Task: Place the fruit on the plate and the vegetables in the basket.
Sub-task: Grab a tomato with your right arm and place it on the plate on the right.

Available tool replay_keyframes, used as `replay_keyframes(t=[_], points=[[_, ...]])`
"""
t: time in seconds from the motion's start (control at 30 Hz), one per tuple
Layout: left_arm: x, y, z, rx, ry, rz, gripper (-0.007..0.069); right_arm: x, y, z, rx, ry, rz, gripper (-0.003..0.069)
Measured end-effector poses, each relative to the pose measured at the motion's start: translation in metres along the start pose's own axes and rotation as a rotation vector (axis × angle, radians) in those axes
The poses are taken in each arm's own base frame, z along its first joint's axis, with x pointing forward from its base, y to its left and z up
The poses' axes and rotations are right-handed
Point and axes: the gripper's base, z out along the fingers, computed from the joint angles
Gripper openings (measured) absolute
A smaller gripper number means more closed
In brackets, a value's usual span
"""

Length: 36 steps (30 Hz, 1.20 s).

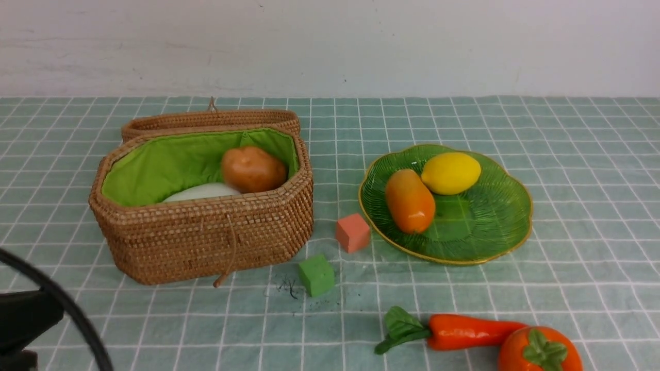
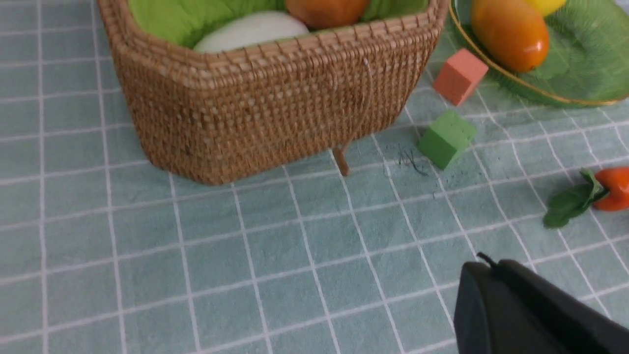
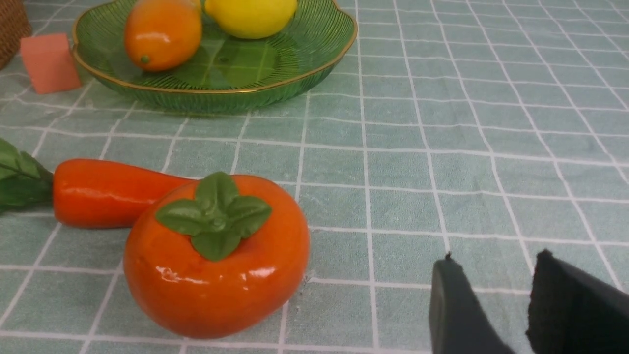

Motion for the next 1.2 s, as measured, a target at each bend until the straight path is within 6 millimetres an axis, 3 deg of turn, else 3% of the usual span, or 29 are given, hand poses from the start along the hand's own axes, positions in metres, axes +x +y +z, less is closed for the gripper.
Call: replay_keyframes(t=[0.17,0.27,0.37,0.43,0.47,0.5,0.6,1.2], points=[[0.023,0.012,-0.013,-0.063,-0.247,0.075,-0.0013,0.000,0.000,0.000,0.000,0.000,0.000,0.0241],[0.054,0.022,-0.013,-0.140,-0.336,0.066,-0.0013,0.000,0.000,0.000,0.000,0.000,0.000,0.0241],[0.085,0.029,-0.008,-0.183,-0.351,0.051,-0.0013,0.000,0.000,0.000,0.000,0.000,0.000,0.0241],[0.095,0.031,-0.005,-0.189,-0.352,0.048,-0.0013,0.000,0.000,0.000,0.000,0.000,0.000,0.0241],[0.114,0.035,0.006,-0.189,-0.314,0.035,-0.0013,0.000,0.000,0.000,0.000,0.000,0.000,0.0241],[0.114,0.035,0.006,-0.189,-0.316,0.035,-0.0013,0.000,0.000,0.000,0.000,0.000,0.000,0.0241],[0.142,0.041,0.024,-0.198,-0.212,0.010,-0.0013,0.000,0.000,0.000,0.000,0.000,0.000,0.0241],[0.148,0.045,0.026,-0.253,-0.190,-0.015,-0.0008,0.000,0.000,0.000,0.002,0.001,-0.005,0.0241]])
